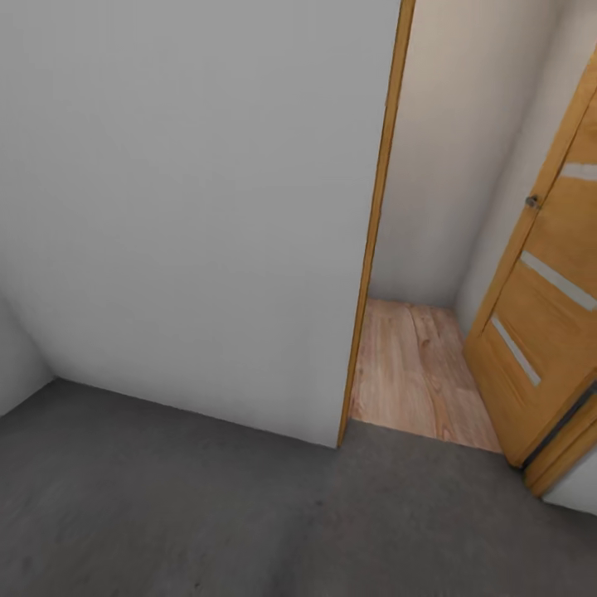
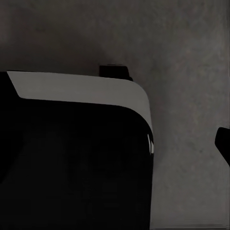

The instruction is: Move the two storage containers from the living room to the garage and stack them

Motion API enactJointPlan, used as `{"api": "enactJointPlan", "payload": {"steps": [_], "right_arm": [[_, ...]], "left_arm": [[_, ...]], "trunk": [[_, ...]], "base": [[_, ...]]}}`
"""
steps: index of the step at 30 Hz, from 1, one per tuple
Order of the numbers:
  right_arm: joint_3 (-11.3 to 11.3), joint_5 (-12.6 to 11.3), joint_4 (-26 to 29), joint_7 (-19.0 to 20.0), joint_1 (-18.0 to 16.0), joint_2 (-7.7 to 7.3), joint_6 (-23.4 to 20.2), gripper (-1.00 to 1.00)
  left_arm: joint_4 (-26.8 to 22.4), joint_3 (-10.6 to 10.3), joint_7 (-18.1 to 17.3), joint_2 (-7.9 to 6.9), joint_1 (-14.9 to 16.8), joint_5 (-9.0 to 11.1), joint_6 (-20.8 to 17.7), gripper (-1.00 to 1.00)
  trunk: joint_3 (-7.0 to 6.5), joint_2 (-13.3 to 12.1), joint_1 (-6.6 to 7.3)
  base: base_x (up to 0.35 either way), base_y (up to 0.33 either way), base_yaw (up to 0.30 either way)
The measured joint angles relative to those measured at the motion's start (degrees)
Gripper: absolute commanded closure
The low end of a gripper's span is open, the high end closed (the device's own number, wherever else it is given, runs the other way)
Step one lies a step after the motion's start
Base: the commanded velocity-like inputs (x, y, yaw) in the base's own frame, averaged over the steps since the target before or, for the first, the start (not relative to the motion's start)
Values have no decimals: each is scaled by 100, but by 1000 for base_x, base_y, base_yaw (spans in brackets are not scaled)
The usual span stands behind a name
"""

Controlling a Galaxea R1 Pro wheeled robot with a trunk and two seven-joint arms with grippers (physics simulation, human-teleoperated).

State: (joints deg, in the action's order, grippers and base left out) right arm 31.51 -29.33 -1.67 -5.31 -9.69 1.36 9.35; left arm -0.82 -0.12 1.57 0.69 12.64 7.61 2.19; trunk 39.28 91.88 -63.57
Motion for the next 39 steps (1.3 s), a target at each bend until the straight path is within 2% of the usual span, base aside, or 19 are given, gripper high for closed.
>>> {"api": "enactJointPlan", "payload": {"steps": [39], "right_arm": [[18,62,0,9,0,1,-61,-100]], "left_arm": [[0,0,0,0,0,0,0,-100]], "trunk": [[0,0,0]], "base": [[0,0,-292]]}}
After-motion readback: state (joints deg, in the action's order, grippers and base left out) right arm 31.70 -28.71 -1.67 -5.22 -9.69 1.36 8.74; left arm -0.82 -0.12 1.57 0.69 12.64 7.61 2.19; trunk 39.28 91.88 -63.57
